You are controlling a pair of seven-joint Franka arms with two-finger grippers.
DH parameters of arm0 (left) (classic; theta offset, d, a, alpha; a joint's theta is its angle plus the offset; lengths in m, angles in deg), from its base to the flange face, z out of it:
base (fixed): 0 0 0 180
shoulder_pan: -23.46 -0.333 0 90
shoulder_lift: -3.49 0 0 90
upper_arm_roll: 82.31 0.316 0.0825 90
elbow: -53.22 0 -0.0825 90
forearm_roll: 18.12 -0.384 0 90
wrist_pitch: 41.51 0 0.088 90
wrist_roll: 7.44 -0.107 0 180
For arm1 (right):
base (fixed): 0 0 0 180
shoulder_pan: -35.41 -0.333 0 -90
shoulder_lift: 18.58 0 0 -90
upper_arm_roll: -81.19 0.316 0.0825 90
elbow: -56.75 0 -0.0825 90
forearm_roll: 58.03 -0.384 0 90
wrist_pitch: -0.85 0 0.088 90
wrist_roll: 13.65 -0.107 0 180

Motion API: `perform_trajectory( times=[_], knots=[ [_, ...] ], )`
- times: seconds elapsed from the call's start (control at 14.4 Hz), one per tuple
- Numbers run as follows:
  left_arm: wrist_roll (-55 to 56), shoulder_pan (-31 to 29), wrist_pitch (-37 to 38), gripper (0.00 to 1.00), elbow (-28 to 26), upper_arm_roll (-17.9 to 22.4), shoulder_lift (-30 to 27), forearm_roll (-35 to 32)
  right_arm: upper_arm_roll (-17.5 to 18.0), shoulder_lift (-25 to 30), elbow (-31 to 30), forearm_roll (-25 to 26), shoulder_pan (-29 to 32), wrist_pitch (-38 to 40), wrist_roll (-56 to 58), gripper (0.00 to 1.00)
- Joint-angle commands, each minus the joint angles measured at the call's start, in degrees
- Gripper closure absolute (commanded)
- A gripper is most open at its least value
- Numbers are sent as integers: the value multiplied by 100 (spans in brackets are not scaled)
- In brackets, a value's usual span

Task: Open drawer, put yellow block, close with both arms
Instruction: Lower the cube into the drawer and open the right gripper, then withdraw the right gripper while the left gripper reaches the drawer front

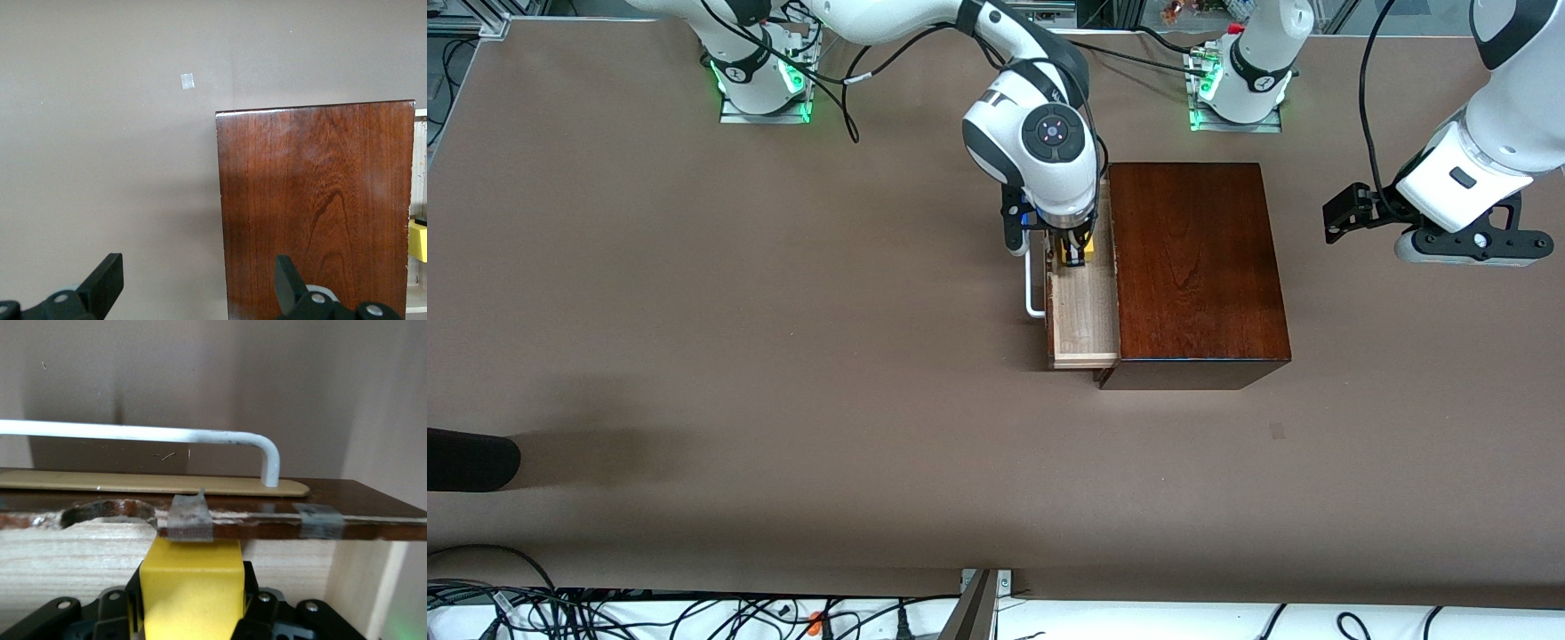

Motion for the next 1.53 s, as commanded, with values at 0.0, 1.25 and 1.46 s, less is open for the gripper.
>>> perform_trajectory(
  times=[0.0,1.25,1.46],
  knots=[
    [-131,-45,85,0,25,-9,-66,85,-12,-151,239,116,-42,-49,-149,44],
    [-1355,157,199,0,104,-386,249,680,-1081,2816,-670,116,1453,3669,6593,0],
    [-2194,157,226,0,104,-780,645,840,-1645,3897,-2243,343,1470,3144,8379,0]
  ],
)
